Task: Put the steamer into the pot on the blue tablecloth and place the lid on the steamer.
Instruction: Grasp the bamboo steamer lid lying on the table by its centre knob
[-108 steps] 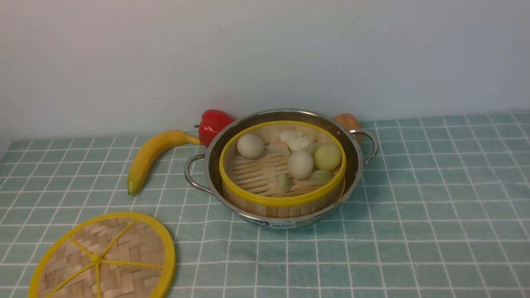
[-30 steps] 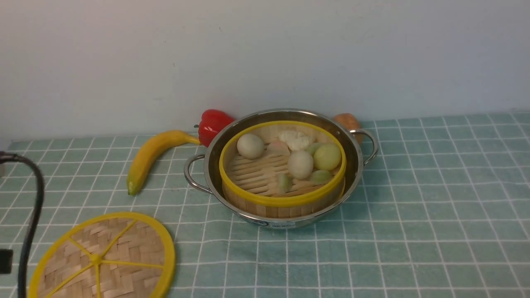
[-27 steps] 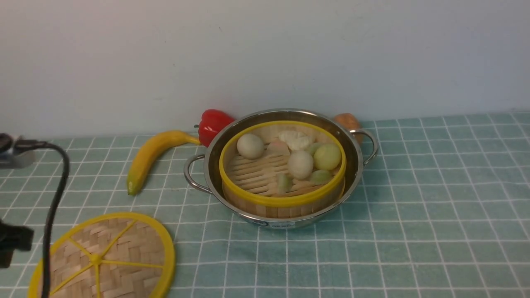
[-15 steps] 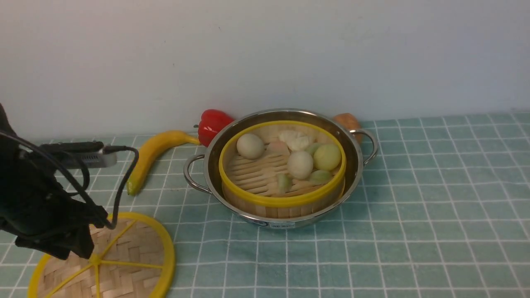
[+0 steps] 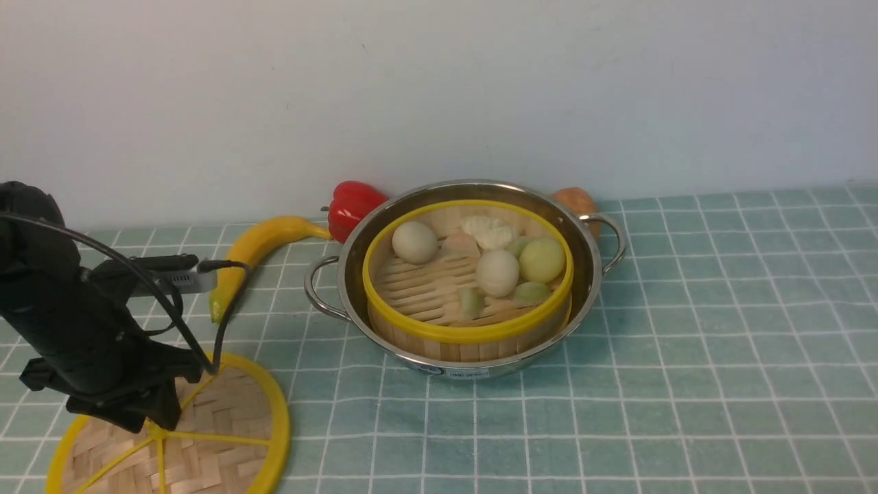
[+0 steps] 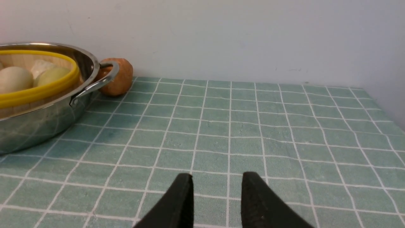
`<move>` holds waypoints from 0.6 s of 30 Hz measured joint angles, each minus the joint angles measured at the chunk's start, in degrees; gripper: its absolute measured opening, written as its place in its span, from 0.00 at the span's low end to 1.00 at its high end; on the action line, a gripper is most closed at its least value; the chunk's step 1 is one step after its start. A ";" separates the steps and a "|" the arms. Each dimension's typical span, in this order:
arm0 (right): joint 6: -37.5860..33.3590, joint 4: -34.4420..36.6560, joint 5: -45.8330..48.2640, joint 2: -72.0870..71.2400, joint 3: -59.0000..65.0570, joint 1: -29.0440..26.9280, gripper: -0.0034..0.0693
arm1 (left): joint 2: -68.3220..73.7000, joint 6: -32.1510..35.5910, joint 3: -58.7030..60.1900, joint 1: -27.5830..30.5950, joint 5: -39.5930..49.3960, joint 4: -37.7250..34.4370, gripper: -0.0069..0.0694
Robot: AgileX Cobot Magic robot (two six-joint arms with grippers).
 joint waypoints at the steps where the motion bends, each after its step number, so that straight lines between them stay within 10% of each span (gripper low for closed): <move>1: 0.00 0.00 0.00 0.00 0.00 0.00 0.38 | 0.08 0.00 0.00 0.00 0.00 0.00 0.44; 18: 0.02 0.00 0.00 0.00 0.00 0.00 0.38 | 4.12 0.04 -0.84 0.00 0.72 1.04 0.24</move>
